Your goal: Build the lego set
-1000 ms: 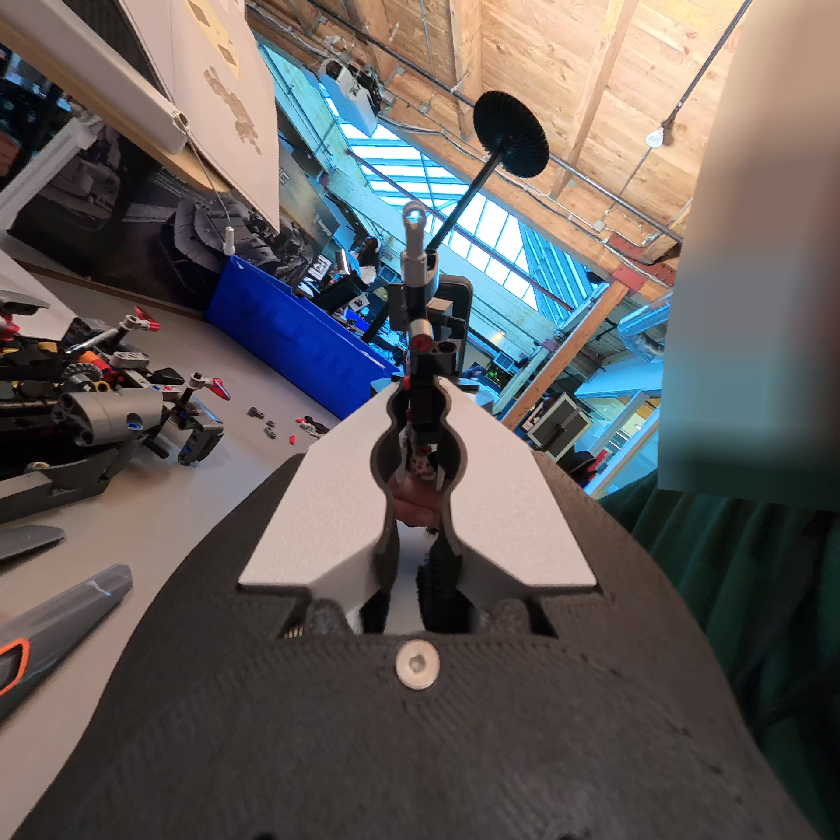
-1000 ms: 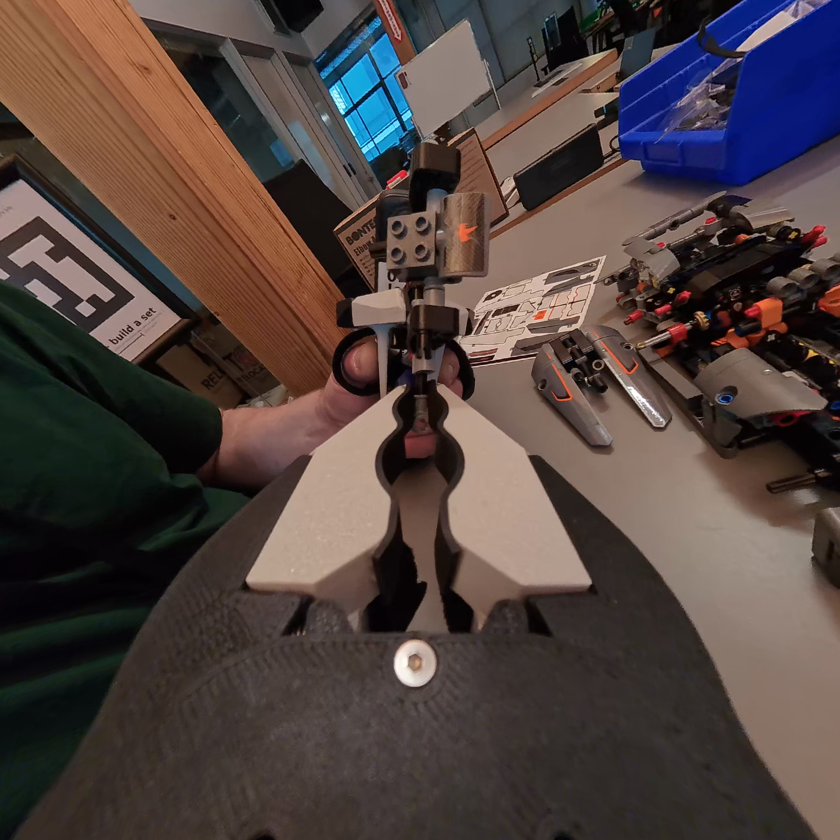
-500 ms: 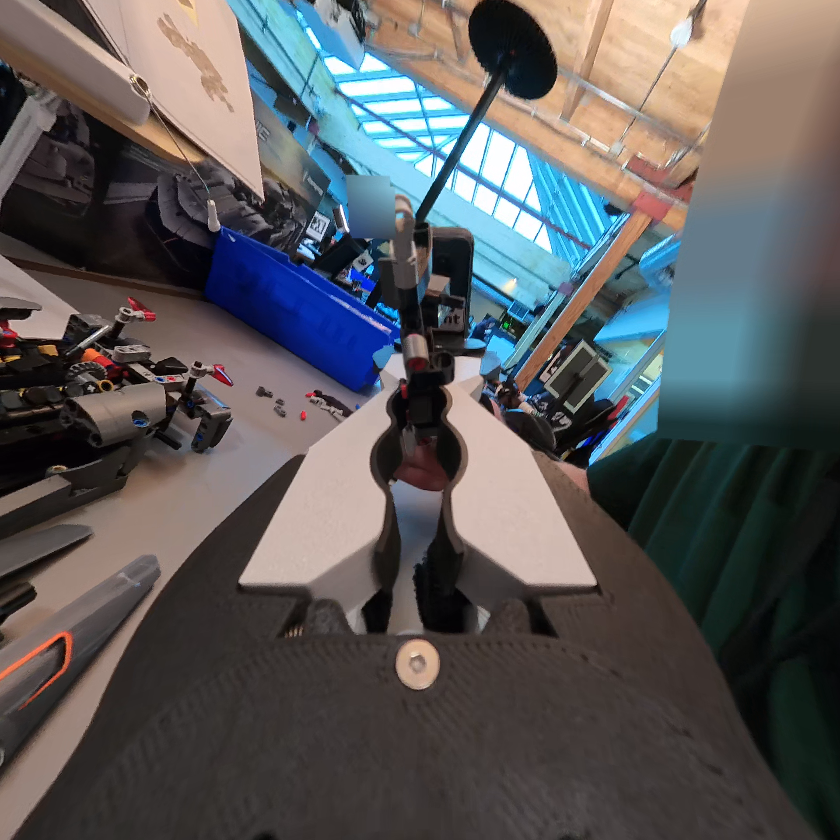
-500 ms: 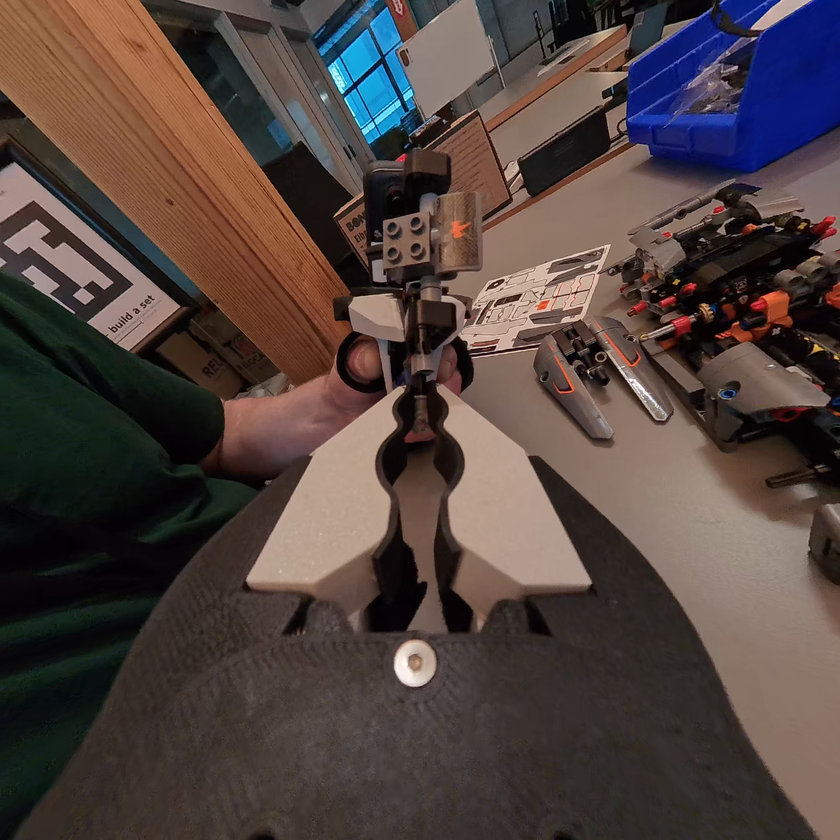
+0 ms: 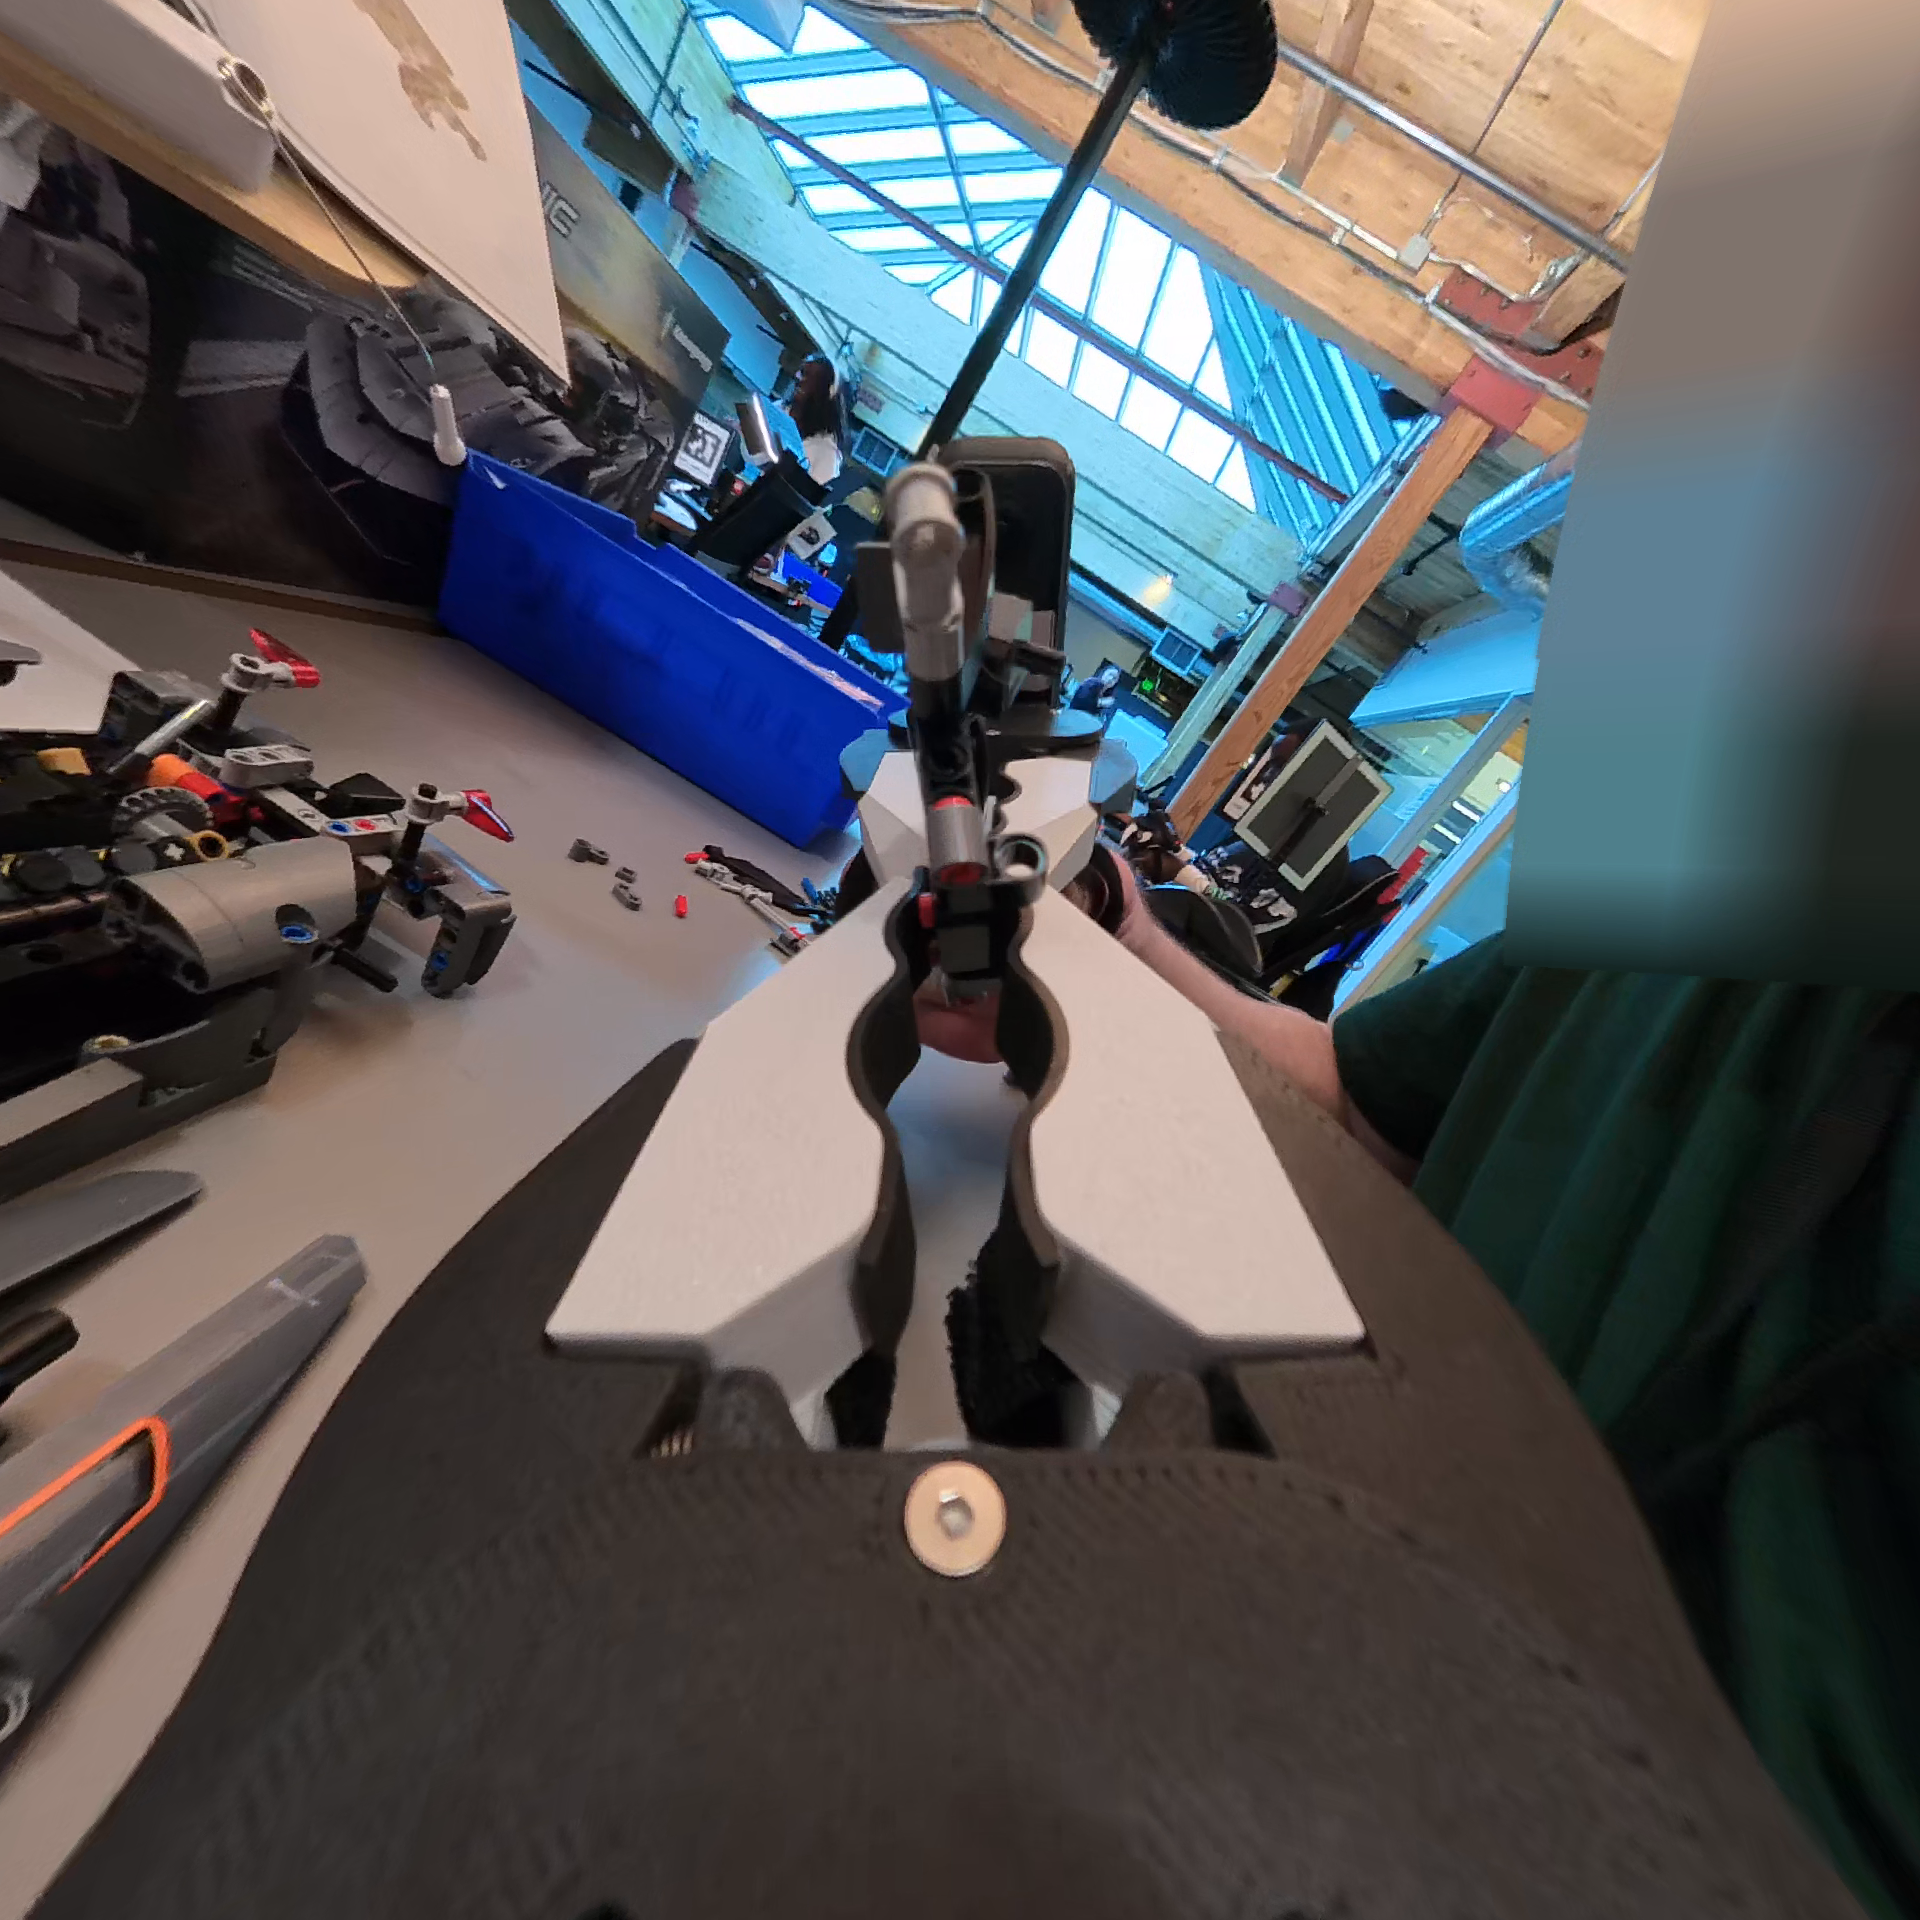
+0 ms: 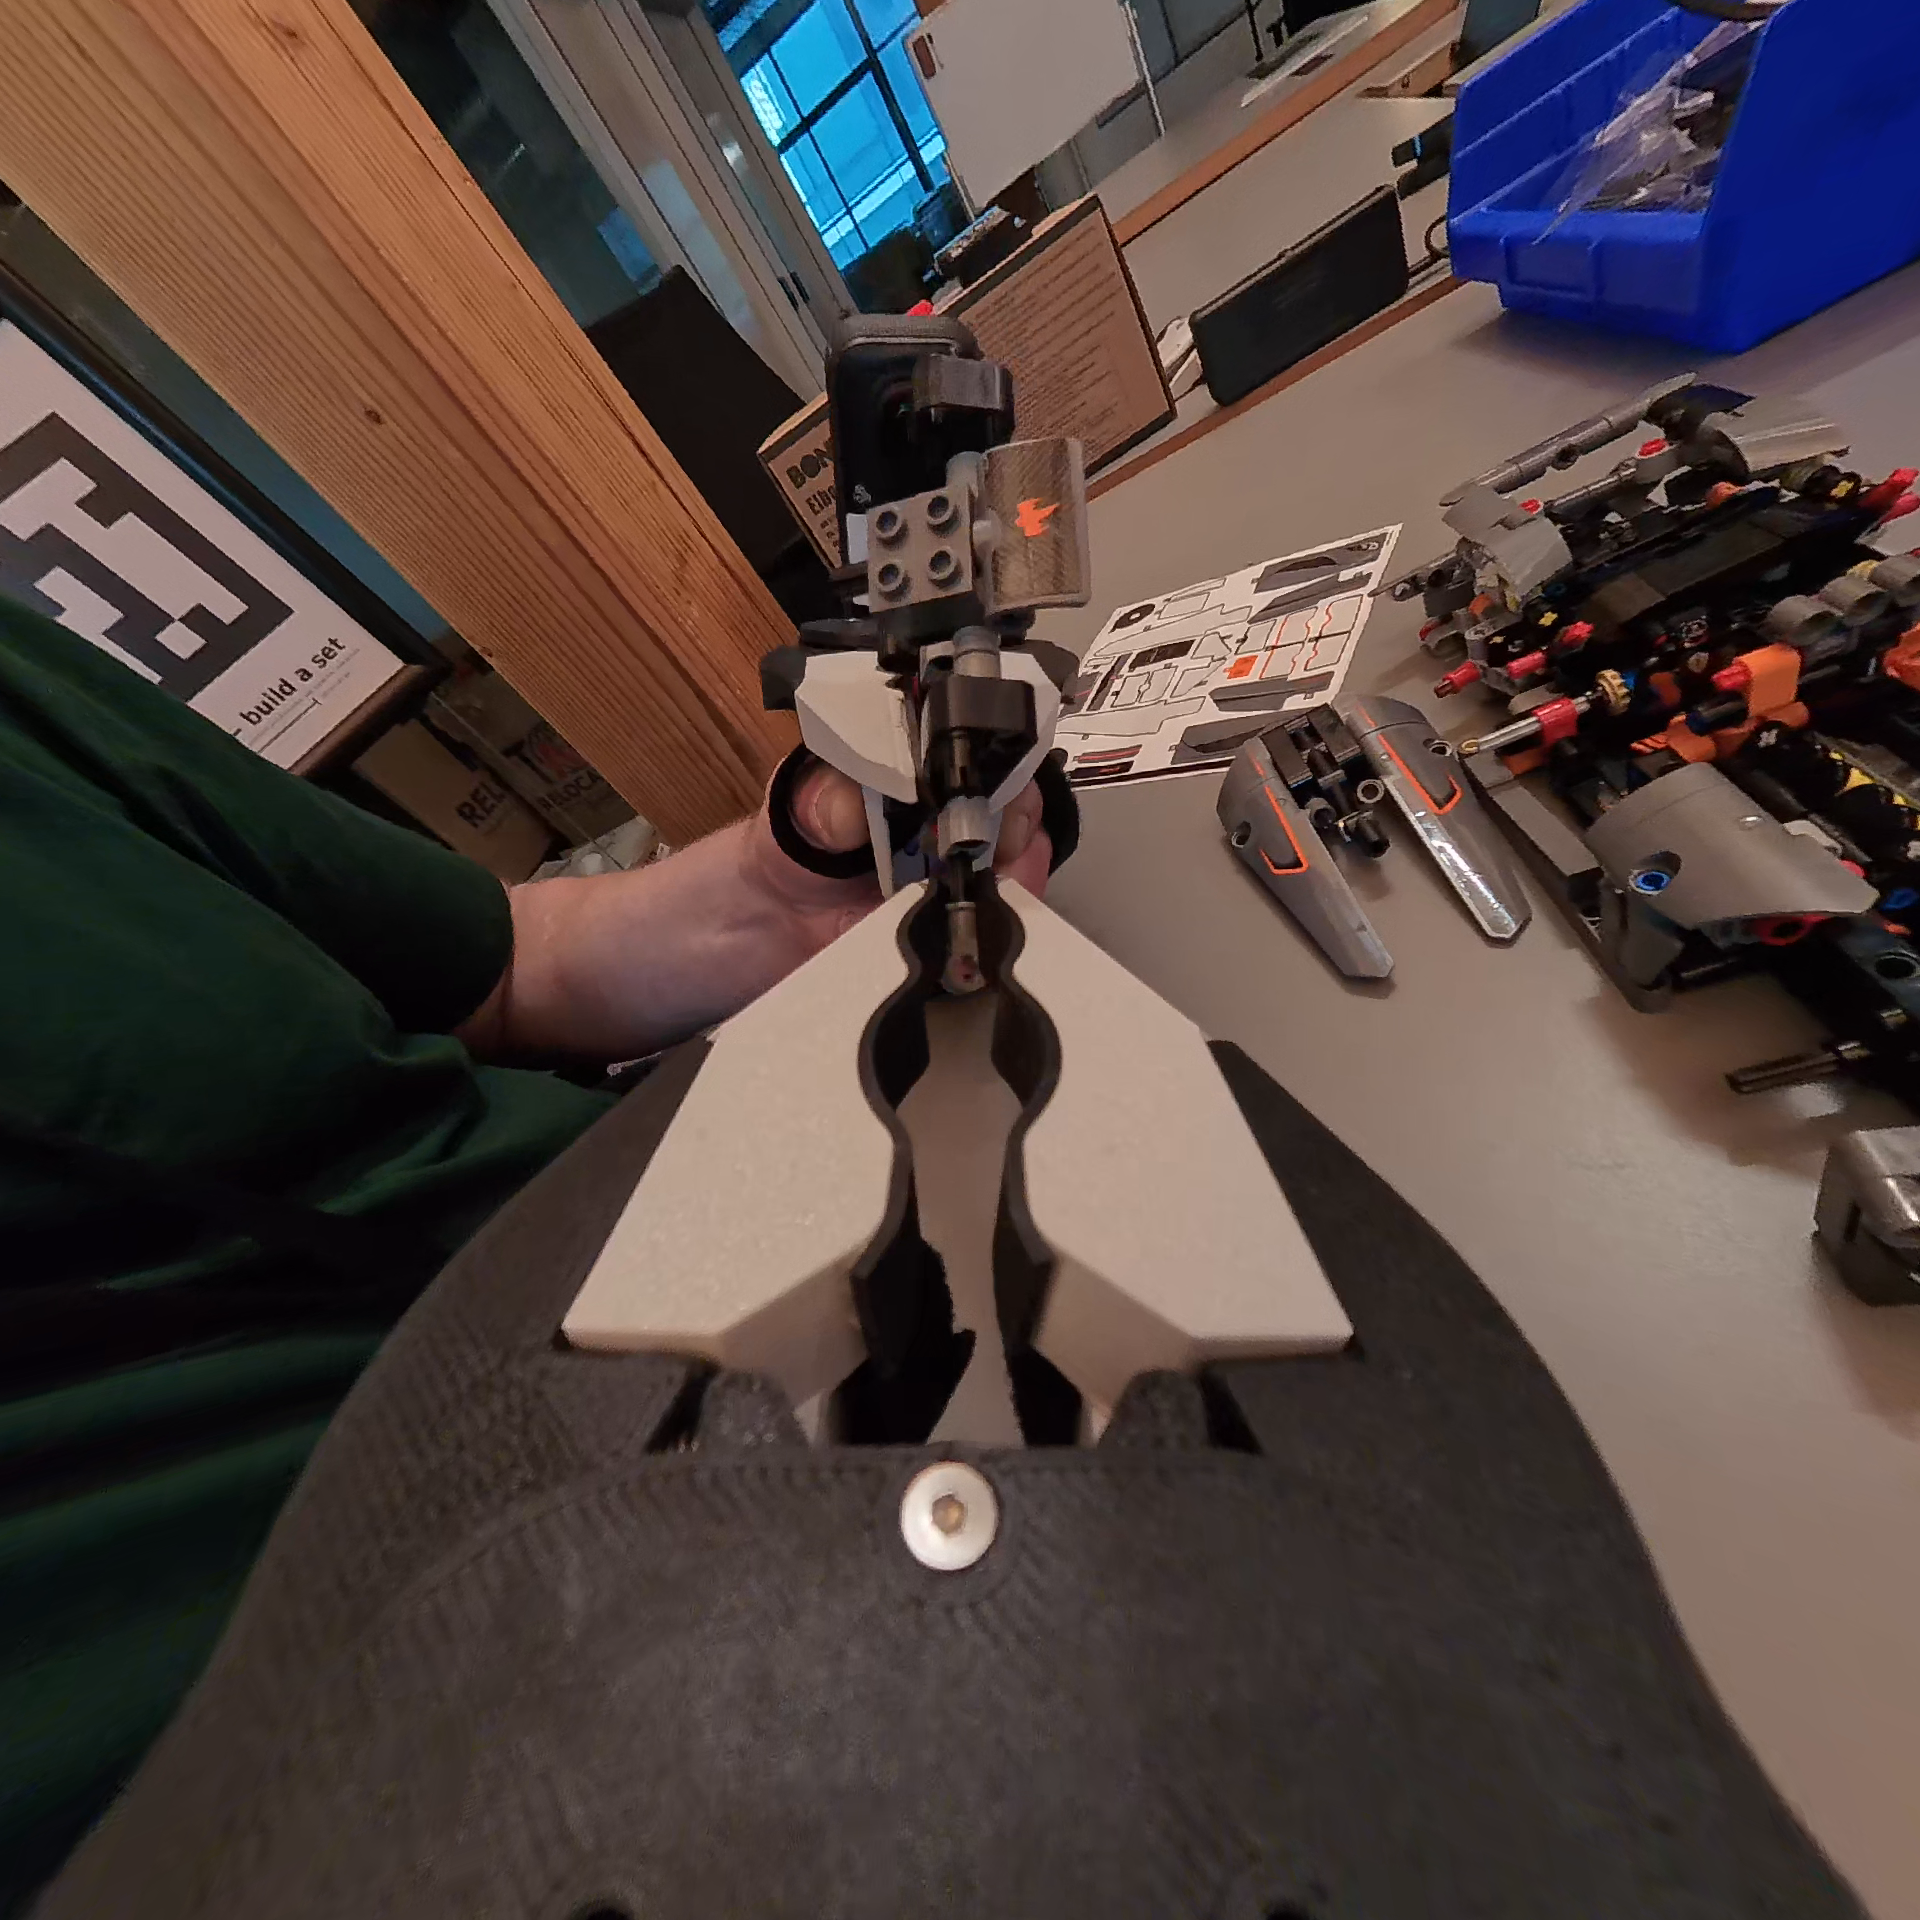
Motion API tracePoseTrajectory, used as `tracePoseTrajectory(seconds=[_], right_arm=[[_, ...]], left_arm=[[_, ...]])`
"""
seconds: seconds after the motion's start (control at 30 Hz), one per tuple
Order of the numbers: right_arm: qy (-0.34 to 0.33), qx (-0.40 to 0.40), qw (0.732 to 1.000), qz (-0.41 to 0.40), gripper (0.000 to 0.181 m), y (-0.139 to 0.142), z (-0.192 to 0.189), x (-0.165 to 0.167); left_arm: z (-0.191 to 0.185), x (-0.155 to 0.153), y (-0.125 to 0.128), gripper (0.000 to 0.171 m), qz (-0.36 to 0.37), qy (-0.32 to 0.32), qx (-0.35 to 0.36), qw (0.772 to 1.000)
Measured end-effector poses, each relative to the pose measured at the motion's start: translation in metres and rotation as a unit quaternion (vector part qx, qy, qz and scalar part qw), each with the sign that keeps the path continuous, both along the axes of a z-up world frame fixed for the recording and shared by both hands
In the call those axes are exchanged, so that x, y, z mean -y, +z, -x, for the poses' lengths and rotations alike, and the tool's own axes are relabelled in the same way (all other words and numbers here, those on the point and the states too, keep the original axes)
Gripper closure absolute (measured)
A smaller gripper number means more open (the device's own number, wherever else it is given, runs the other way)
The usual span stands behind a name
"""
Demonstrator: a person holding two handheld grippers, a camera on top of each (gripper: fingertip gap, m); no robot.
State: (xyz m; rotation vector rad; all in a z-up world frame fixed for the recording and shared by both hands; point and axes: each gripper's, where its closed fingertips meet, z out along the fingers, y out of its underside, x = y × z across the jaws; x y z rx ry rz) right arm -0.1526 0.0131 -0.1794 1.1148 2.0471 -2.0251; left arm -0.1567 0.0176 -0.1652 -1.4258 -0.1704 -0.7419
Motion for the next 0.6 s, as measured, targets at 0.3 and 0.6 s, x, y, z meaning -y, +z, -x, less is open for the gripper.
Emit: tracePoseTrajectory(seconds=[0.3,0.6], right_arm=[[0.002,0.008,1.0,-0.014,0.178,-0.0042,-0.0001,-0.0014],[-0.009,0.003,1.0,-0.006,0.176,-0.0058,0.006,-0.0022]], left_arm=[[-0.0051,-0.0012,-0.0032,0.164,0.019,-0.002,-0.025,1.0],[-0.0016,-0.0017,-0.0057,0.164,0.026,0.019,-0.043,0.999]])
